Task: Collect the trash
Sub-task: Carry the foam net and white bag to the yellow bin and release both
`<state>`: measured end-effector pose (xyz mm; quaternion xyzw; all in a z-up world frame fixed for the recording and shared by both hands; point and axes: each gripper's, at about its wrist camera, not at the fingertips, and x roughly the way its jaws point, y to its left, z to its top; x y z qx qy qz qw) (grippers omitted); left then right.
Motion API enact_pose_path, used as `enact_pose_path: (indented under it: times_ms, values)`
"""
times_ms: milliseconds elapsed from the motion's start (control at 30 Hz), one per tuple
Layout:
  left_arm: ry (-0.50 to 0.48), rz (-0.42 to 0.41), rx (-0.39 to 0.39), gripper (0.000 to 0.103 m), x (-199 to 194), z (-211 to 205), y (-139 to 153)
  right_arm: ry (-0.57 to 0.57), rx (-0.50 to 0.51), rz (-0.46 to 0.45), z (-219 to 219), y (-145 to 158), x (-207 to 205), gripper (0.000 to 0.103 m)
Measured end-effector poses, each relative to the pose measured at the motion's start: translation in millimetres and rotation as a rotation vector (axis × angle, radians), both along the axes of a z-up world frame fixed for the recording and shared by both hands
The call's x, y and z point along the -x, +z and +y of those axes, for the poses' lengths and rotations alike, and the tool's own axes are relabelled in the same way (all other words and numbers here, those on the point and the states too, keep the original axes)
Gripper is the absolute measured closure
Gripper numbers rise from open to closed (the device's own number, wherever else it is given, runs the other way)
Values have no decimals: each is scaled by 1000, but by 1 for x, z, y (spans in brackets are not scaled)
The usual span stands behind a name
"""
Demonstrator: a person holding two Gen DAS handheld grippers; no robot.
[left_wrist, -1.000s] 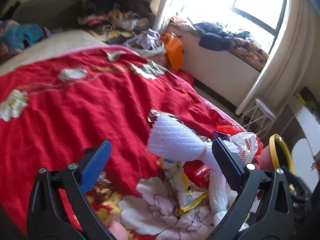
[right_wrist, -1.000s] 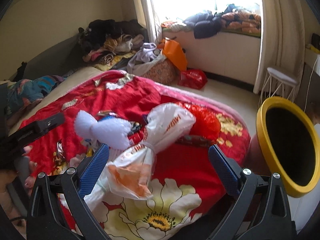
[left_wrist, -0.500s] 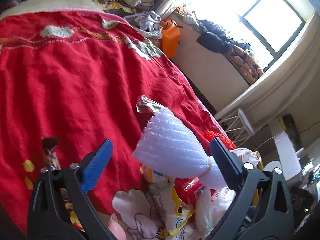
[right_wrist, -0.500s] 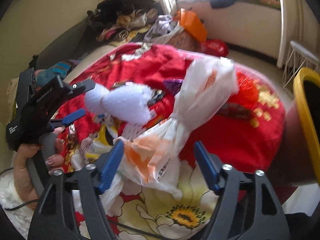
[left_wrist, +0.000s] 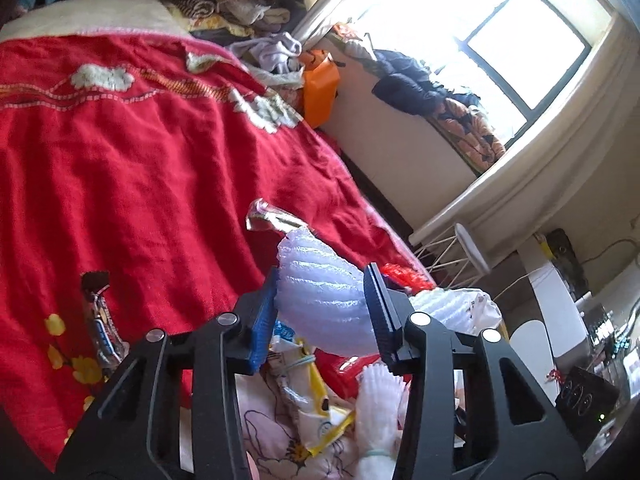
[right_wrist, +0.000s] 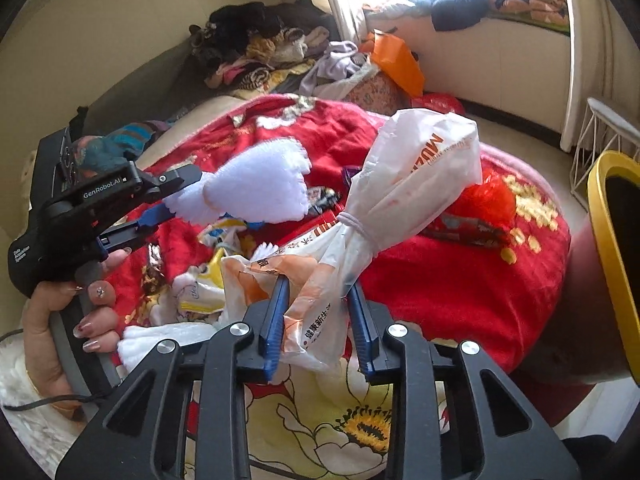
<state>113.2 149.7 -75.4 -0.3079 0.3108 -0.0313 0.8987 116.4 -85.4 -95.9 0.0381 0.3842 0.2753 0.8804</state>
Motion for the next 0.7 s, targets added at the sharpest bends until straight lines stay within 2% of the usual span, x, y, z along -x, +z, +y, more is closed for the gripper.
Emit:
enact_pose_path:
  times_ms: [200,333,500,700]
  values:
    - [20,-63,-31,72,13,-2,32,34,-8,-81,-5,17,13,75]
    - [37,-64,-77,72,19,-8,52,43,-12,-133,-11,31,18,75]
    - [38,-61,-115,72,26,-21,69,9,-19,-179,-27,44,21,75]
    - [5,-70,-153,72,30,-41,81,-52,-37,-186,-54,54,17,75]
